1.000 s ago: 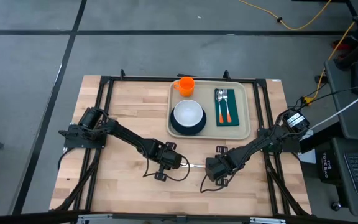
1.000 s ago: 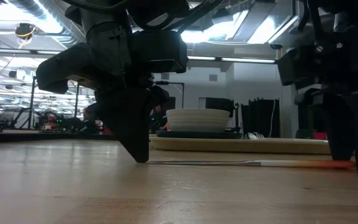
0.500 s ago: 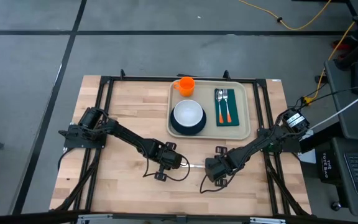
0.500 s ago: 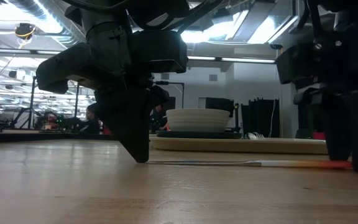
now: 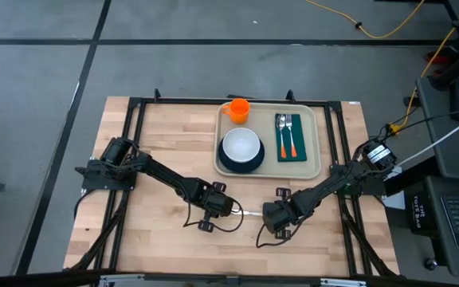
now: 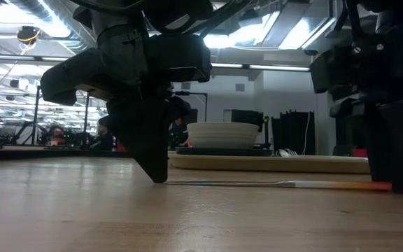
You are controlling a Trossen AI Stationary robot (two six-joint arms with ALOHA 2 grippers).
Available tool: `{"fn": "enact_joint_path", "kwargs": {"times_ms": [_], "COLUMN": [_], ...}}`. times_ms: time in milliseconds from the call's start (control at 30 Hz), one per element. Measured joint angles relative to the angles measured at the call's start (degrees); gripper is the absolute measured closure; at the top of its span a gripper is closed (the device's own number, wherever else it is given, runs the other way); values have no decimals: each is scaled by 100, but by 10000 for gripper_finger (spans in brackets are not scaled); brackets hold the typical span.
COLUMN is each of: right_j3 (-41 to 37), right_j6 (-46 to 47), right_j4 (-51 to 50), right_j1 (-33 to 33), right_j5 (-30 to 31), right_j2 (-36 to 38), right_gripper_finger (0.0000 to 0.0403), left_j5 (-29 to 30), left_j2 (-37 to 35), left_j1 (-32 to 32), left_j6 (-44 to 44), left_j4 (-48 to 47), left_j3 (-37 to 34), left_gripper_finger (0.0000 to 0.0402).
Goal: Set up tray
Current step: Put the orange knife to the right of the orange fork on the serving tray
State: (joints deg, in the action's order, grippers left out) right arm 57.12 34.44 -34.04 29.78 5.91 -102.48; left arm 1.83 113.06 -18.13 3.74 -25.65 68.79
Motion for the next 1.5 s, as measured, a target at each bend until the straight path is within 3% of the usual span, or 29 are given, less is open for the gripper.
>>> {"fn": "enact_joint_path", "kwargs": {"times_ms": [500, 900, 1500], "right_j3": [0, 0, -2], "right_j6": [0, 0, 251], "right_j4": [2, -6, -38], "right_j1": [-2, -4, -28], "right_j5": [0, -10, -108], "right_j2": [0, 7, 308], "right_gripper_finger": [297, 299, 298], "left_j5": [7, 6, 287], "left_j2": [-8, -511, -535], "left_j1": [0, -24, -22], "left_j6": [0, -241, -323], "left_j4": [17, -211, -265], "left_j3": [2, -13, -4], "left_gripper_finger": [388, 368, 370]}}
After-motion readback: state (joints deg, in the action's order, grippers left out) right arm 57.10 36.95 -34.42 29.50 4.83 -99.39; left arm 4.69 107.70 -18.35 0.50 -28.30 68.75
